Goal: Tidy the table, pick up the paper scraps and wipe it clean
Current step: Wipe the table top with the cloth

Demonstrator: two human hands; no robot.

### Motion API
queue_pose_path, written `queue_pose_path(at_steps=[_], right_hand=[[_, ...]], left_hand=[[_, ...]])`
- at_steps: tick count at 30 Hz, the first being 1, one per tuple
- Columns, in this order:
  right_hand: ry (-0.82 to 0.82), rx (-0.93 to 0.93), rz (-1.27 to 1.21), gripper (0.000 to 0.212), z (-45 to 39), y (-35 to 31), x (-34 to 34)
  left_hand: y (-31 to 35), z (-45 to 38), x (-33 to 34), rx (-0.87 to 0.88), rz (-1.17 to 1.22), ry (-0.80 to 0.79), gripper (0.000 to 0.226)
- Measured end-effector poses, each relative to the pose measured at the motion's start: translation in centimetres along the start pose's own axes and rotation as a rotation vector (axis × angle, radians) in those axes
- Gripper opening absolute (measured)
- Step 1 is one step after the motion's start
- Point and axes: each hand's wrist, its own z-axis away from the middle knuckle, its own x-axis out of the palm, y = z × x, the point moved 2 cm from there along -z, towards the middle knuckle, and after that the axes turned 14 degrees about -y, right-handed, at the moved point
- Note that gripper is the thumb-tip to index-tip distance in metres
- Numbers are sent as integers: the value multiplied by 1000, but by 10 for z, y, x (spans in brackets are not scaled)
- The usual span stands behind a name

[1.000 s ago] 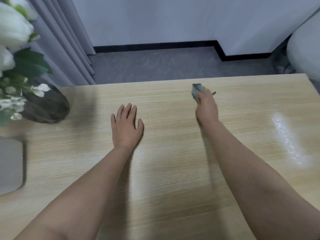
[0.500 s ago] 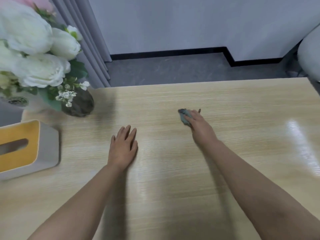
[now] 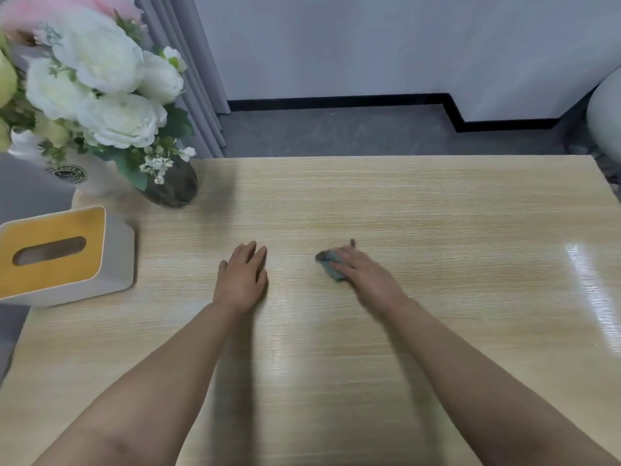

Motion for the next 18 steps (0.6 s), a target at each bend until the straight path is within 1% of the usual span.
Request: queue_pose_path(at_steps=[1,3,5,6,7,9,11,12,13,14,15,16,17,18], right_hand=[[8,78,-30,46,-2,10,-7],[136,290,-66,47,-6,18,-11],[254,472,-129,46,-14,8,-5],[275,487,-164,44,-21,-4,3],[264,449,-175,43,-31,-21,9],[198,286,-188,44,-45,-52,26],[149,132,-96,52,-51,-56,30],[90,108,-1,50,-53,-50,23],[47,114,14,42,-56,-43,12],[54,106,50,32,-58,-32,1],[77,138,40,30,-63,-21,-11],[89,181,8,34,-69,-8,-18],[91,277,-62,39,-75,2,-25],[128,383,-86,45,-80,13,-27]], left_hand=[[-2,0,-2,13,6,10,50],[-7,1,-5,41,16,11,50],[-12,1,-7,67,0,13,50],[-16,-1,-8,70,-8,19,51],[-19,-2,-9,63,-9,28,51],[-26,-7,-11,36,1,43,51],[-33,-13,-13,28,0,34,52],[-35,-16,-14,35,-10,25,53],[-37,-19,-16,47,-27,18,54],[-39,-22,-17,57,-44,17,54],[-41,-25,-19,59,-53,19,54],[-42,-28,-22,53,-50,24,54],[-43,-32,-24,43,-42,27,54],[-45,-35,-26,32,-36,23,54]])
